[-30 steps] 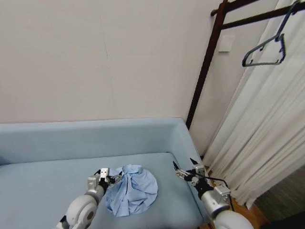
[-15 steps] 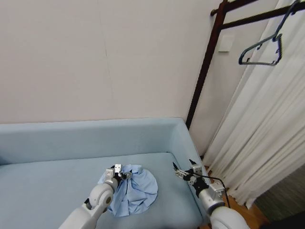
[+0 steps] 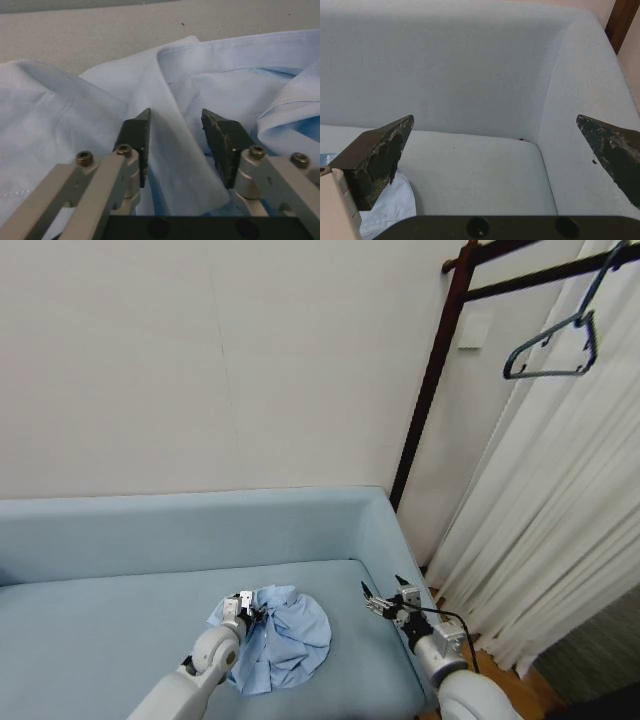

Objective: Pick up the clothes from the sofa and hang them on the clothes hanger.

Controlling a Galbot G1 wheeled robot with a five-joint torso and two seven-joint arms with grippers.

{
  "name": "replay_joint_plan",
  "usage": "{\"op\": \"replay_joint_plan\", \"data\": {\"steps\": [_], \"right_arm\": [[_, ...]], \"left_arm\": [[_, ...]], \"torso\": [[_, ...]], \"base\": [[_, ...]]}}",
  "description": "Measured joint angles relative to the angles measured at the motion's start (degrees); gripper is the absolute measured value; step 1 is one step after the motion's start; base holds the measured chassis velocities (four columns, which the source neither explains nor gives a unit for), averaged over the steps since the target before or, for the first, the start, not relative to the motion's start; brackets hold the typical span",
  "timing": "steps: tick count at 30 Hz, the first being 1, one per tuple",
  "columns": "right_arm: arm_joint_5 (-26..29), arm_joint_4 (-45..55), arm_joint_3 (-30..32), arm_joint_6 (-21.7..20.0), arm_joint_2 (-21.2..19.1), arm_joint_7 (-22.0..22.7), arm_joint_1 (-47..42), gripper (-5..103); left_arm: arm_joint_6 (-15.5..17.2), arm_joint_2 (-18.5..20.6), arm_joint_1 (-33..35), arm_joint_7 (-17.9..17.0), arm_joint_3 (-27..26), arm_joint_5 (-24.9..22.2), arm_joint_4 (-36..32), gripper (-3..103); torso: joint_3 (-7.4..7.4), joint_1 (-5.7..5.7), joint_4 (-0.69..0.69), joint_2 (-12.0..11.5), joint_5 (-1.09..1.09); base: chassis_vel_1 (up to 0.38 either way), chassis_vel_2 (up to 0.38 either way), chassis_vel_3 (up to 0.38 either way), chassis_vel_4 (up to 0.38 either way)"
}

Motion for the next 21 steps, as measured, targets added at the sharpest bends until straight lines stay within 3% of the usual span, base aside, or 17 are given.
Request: {"op": "replay_joint_plan", "data": {"steps": [7, 10, 16, 21], "right_arm": [[0.8, -0.7, -2.3, -0.2, -0.7, 1.3, 2.0, 100], [1.4, -0.7, -2.9, -0.3, -1.0, 1.9, 2.7, 100], [4.7, -0.7, -5.5, -1.3, -2.4, 4.0, 5.3, 100], [9.2, -2.6, -11.8, -2.7, -2.9, 7.1, 10.9, 100]], "left_arm": [[0.0, 0.9, 0.2, 0.2, -0.4, 0.0, -0.7, 7], [-0.2, 1.2, 0.2, 0.2, -0.5, 0.3, -1.1, 1], [-2.3, 2.8, 1.1, 1.9, -2.0, 4.1, -3.7, 0], [-4.6, 5.8, 2.7, 3.9, -4.2, 7.0, -8.0, 0]], "torso": [[0.0, 0.0, 0.0, 0.0, 0.01], [0.0, 0.0, -0.01, 0.0, 0.01], [0.0, 0.0, -0.01, 0.0, 0.0], [0.0, 0.0, -0.01, 0.0, 0.0]], "base": [[0.0, 0.0, 0.0, 0.0], [0.0, 0.0, 0.0, 0.0], [0.0, 0.0, 0.0, 0.0], [0.0, 0.0, 0.0, 0.0]]}}
